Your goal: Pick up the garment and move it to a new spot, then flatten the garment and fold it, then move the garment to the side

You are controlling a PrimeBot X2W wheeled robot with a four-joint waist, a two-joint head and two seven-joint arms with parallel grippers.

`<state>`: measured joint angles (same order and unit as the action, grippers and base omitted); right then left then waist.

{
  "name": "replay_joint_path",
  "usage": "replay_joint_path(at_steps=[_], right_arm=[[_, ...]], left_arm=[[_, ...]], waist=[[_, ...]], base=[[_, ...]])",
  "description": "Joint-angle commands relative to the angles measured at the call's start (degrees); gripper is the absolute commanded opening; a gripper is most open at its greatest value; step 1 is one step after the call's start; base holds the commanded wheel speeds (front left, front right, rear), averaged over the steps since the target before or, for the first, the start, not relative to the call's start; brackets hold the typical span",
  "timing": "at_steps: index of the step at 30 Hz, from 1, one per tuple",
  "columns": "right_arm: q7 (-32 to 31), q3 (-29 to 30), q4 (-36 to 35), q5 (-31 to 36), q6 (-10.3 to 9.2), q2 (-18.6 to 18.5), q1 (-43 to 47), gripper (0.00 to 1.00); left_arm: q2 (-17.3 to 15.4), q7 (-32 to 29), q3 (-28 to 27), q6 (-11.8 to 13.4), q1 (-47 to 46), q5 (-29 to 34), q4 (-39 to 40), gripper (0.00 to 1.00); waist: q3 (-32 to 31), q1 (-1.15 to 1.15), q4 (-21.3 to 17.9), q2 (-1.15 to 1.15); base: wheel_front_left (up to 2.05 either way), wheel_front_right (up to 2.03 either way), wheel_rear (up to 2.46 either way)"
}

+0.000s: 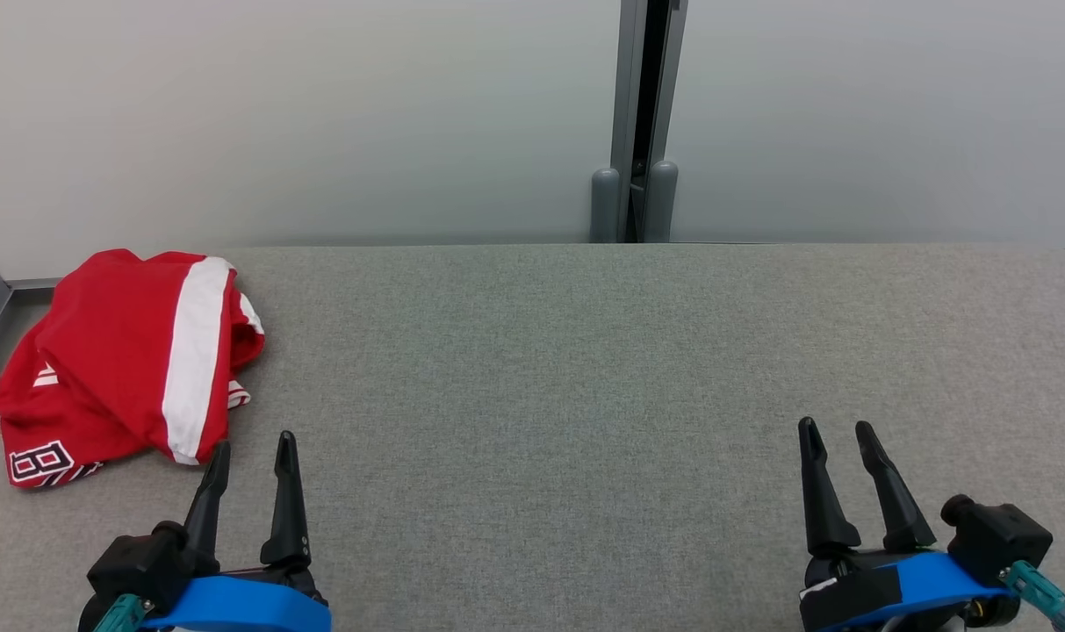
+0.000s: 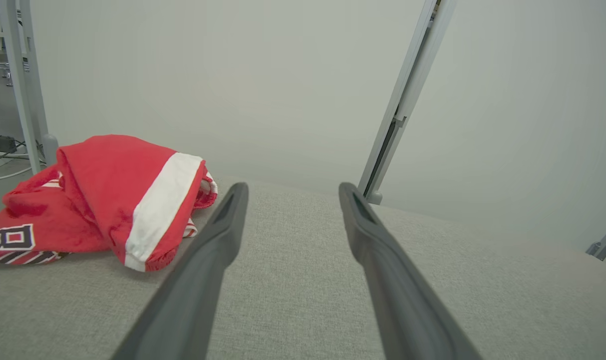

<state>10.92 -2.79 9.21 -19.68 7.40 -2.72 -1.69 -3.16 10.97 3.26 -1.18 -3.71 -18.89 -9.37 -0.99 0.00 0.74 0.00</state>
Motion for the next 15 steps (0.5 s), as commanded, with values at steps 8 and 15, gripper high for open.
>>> replay_joint_path(at_steps=[8,15], right_arm=[[1.42,0.05,-0.42,4.76,0.13,-0.23,0.52,1.00],[2.23,0.09,-0.20,7.94,0.14,-0.24,0.70,1.00]], left_arm=[[-0.60,1.35,0.01,0.30,0.12,4.24,0.08,1.00],[-0.60,2.13,0.12,0.41,0.31,7.28,0.09,1.00]], waist=[[-0.04,0.00,0.05,0.00],[-0.07,0.00,0.02,0.00]], base=[[0.00,0.00,0.00],[0.00,0.00,0.00]])
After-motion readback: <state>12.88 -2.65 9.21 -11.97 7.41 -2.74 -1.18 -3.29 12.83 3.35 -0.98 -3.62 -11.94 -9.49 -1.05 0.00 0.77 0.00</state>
